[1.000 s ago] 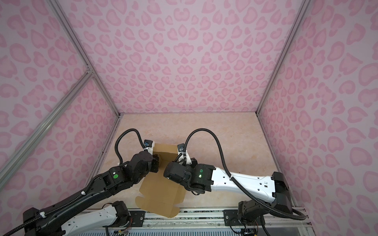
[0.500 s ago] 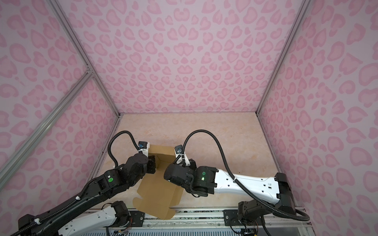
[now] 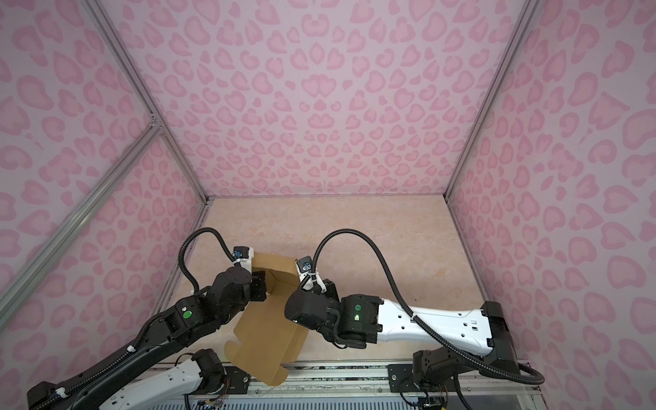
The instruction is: Fold the paper box
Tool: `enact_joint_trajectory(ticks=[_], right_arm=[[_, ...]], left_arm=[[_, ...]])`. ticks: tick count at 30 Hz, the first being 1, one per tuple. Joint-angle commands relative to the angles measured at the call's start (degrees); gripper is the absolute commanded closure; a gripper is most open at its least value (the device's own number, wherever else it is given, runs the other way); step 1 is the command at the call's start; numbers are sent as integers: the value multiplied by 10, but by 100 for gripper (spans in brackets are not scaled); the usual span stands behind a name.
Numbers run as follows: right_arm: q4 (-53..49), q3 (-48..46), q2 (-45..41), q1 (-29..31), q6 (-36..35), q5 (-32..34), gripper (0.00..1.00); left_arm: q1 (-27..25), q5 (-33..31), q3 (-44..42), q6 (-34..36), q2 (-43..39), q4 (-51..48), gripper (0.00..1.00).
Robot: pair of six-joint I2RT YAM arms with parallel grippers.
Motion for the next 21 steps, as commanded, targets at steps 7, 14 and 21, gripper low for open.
enact_joint_trajectory(ticks=[7,14,21], right_arm=[[107,-13,-36,29,-39,-41,91],[106,-16,-47,30,-46,-52,89],[47,12,7,26,-26,-10,87]], left_arm=[[17,-19,-4,-8,8,-30,97],[29,-16,7,-17,20,-43,97],[29,-2,46,-37,29,-71,97]])
